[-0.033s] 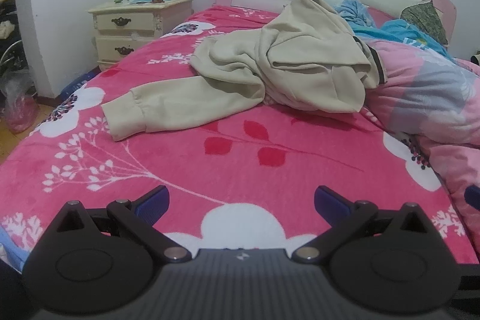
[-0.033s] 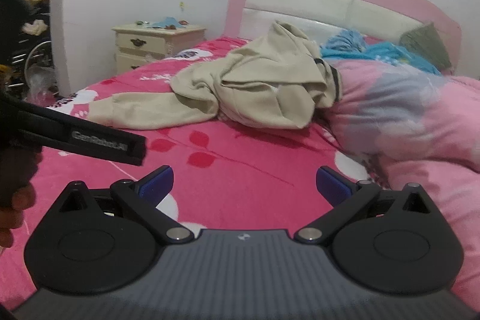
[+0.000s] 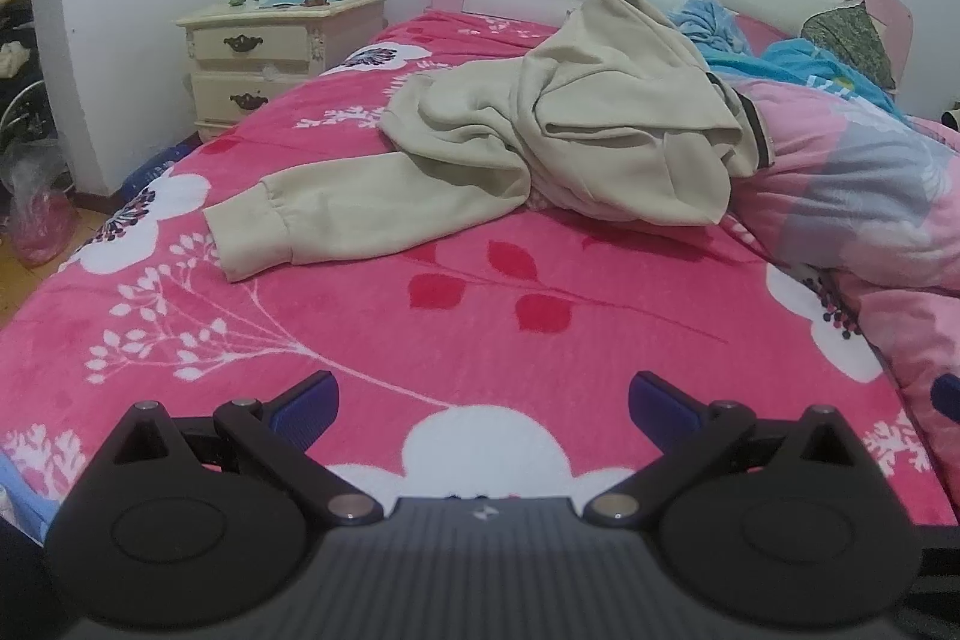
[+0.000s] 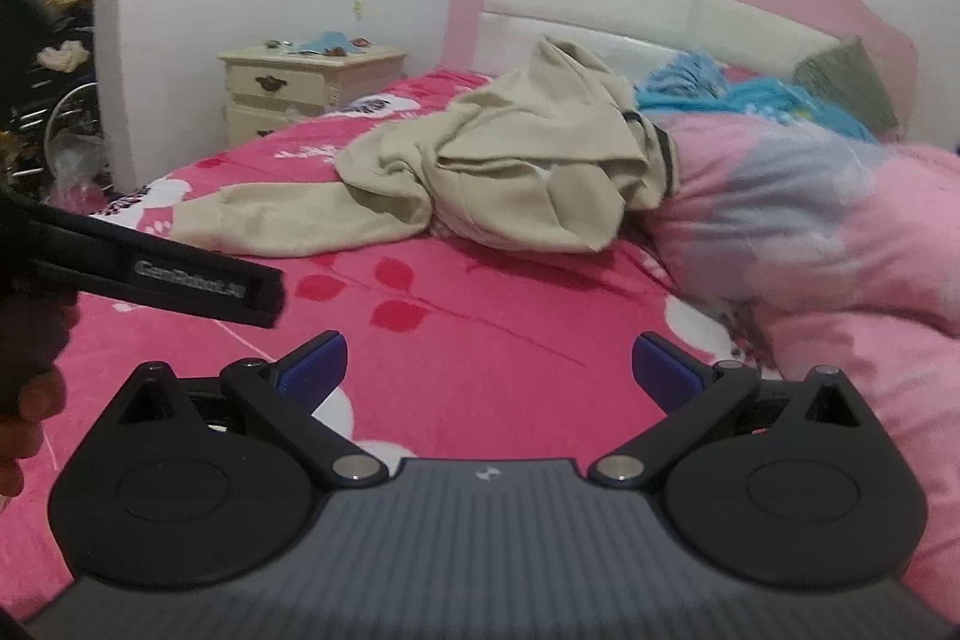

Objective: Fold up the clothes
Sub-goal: 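Move both grippers toward the crumpled beige hoodie on the bed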

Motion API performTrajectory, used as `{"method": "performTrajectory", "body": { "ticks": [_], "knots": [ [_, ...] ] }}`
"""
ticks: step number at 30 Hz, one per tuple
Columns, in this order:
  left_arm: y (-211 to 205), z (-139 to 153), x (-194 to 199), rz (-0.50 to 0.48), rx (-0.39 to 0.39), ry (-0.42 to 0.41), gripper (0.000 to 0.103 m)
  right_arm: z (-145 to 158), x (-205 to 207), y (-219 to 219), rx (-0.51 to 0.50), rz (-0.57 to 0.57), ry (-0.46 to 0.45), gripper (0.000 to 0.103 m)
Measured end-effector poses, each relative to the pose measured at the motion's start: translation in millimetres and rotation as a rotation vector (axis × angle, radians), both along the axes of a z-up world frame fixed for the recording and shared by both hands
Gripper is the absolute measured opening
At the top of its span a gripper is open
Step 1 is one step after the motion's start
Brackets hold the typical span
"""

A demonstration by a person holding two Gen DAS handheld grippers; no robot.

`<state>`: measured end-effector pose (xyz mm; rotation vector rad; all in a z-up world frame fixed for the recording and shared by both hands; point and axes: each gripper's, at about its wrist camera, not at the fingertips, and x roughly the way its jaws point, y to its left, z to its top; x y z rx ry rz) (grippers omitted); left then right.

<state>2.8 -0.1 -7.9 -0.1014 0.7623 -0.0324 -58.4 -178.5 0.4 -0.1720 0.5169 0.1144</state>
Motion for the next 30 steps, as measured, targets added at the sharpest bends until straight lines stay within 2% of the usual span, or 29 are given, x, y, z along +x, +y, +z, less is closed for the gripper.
{"method": "performTrajectory", "body": {
  "ticks": [7, 10, 13, 15, 17, 20, 23, 25, 30],
  "knots": [
    [-1, -52, 18, 0.015, 0.009, 0.033, 0.103, -8, 4, -14, 0.027, -0.002, 0.033, 0.102],
    [-7, -94, 22, 0.012, 0.064, 0.031, 0.103, -11, 6, -20, 0.038, -0.003, 0.047, 0.102],
    [-8, -126, 25, -0.005, 0.076, 0.043, 0.103, -17, 13, -12, 0.032, 0.008, 0.06, 0.102],
    [-12, -138, 14, 0.0, 0.118, -0.057, 0.103, -25, 21, -12, 0.036, 0.026, 0.063, 0.102],
    [-12, -143, 8, 0.001, 0.135, -0.105, 0.103, -31, 25, -7, 0.038, 0.041, 0.073, 0.102],
    [-9, -141, 8, 0.003, 0.112, -0.105, 0.103, -36, 23, -6, 0.058, 0.068, 0.083, 0.102],
    [-11, -141, 6, -0.001, 0.123, -0.113, 0.103, -42, 15, -43, 0.118, 0.091, 0.078, 0.102],
    [-12, -141, 7, -0.001, 0.128, -0.11, 0.103, -45, 29, -70, 0.159, 0.075, 0.115, 0.102],
    [-11, -143, 7, -0.001, 0.12, -0.109, 0.103, -38, 13, -57, 0.184, -0.013, 0.192, 0.102]
  ]
}}
